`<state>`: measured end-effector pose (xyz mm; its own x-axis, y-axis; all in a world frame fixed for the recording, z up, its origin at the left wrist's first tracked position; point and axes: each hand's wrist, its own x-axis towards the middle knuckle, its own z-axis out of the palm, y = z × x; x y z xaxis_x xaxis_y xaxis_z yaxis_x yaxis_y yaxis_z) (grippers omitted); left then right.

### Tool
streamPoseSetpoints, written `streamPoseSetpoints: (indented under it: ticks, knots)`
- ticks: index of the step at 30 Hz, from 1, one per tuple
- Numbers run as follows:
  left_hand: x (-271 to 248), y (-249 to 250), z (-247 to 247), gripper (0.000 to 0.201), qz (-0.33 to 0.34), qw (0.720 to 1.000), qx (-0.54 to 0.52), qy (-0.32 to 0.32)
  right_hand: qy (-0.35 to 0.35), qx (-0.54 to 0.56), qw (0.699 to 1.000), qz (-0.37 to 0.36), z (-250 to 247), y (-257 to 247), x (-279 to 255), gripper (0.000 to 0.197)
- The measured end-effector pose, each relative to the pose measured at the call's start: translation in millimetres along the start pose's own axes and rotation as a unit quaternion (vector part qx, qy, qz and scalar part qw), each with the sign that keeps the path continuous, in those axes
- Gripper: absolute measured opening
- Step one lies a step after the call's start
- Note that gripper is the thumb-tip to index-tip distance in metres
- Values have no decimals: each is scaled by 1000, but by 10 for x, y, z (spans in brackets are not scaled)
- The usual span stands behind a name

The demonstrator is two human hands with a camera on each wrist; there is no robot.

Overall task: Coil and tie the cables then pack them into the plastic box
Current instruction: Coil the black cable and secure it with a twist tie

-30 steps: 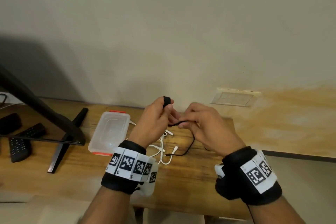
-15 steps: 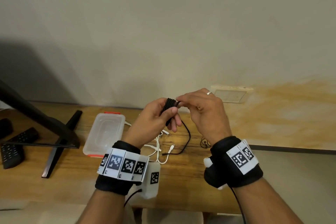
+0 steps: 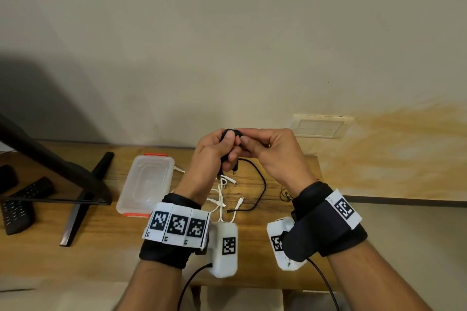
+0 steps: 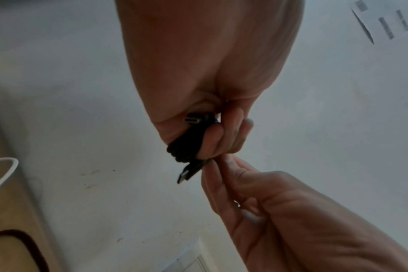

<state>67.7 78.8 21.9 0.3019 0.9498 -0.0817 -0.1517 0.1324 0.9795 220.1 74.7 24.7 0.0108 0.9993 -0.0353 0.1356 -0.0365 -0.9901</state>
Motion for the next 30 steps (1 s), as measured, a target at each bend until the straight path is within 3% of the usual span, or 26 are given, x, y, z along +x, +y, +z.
streamPoseSetpoints:
  ticks: [7, 12, 19, 22, 26, 30]
  knots:
    - [23, -32, 36, 30, -23, 995, -91, 18, -34, -35, 999, 16, 61, 16, -11, 25]
    - [55, -147, 72, 36, -11, 995, 23, 95, -35, -91, 995, 17, 112, 86, 33, 24]
    - [76, -170, -11, 37, 35, 981, 118, 148, -6, -156, 988, -18, 227, 12, 31, 25]
    - [82, -142, -144, 39, 58, 976, 160, 135, 7, -162, 986, -37, 240, -37, 19, 25]
    - [71, -137, -219, 36, 15, 995, 49, 90, 25, -190, 980, -56, 353, 37, 32, 26]
    - [62, -172, -320, 42, -13, 996, 24, 80, 62, -257, 963, -44, 464, 112, 45, 26]
